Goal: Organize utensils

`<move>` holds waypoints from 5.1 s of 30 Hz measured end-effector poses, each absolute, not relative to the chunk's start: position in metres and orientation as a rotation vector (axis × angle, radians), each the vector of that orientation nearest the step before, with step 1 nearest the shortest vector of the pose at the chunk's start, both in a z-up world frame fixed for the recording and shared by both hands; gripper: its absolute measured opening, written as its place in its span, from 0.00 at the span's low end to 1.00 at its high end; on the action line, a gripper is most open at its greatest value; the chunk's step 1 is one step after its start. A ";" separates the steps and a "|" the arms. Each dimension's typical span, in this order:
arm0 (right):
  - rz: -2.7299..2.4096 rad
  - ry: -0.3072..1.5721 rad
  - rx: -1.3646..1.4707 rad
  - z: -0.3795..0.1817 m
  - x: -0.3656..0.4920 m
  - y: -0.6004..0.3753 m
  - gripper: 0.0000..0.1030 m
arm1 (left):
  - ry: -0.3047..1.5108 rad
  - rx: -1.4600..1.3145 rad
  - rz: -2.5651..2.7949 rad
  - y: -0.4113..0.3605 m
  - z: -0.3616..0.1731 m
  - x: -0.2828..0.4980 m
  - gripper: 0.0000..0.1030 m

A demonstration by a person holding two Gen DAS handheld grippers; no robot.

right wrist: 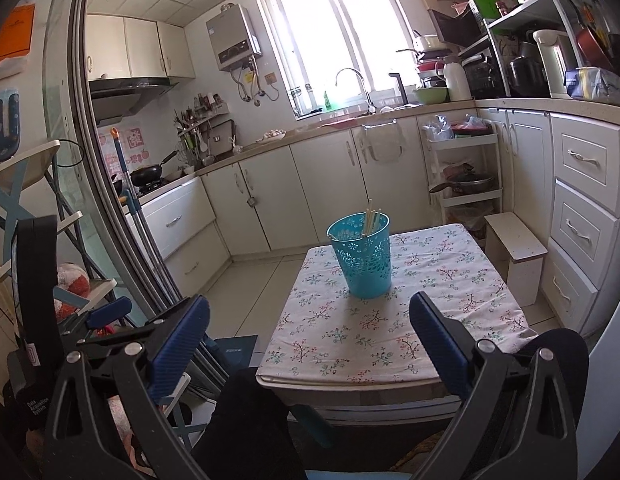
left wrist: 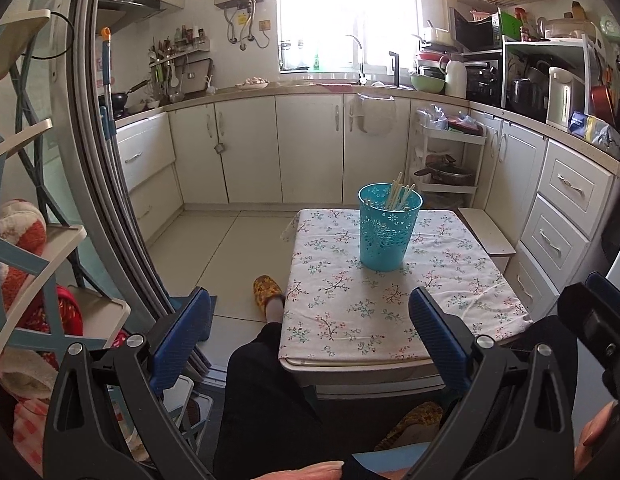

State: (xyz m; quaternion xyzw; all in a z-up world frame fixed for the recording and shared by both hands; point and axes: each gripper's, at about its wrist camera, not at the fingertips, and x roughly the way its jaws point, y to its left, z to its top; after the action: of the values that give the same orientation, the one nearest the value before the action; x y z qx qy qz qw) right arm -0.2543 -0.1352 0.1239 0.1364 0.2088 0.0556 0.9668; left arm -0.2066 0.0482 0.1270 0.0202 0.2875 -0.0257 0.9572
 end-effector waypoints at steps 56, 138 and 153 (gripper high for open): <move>0.119 0.330 0.211 0.136 -0.280 -0.122 0.93 | 0.521 0.049 -0.004 0.057 0.136 -0.233 0.93; 0.120 0.341 0.209 0.131 -0.286 -0.123 0.93 | 0.527 0.051 -0.002 0.063 0.134 -0.236 0.93; 0.120 0.343 0.208 0.130 -0.286 -0.122 0.93 | 0.527 0.051 -0.002 0.063 0.134 -0.236 0.93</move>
State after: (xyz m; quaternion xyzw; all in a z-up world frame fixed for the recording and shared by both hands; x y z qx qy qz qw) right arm -0.2861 -0.1221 0.1303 0.1032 0.1703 0.0598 0.9781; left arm -0.2359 0.0630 0.1344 0.0250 0.2602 -0.0009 0.9652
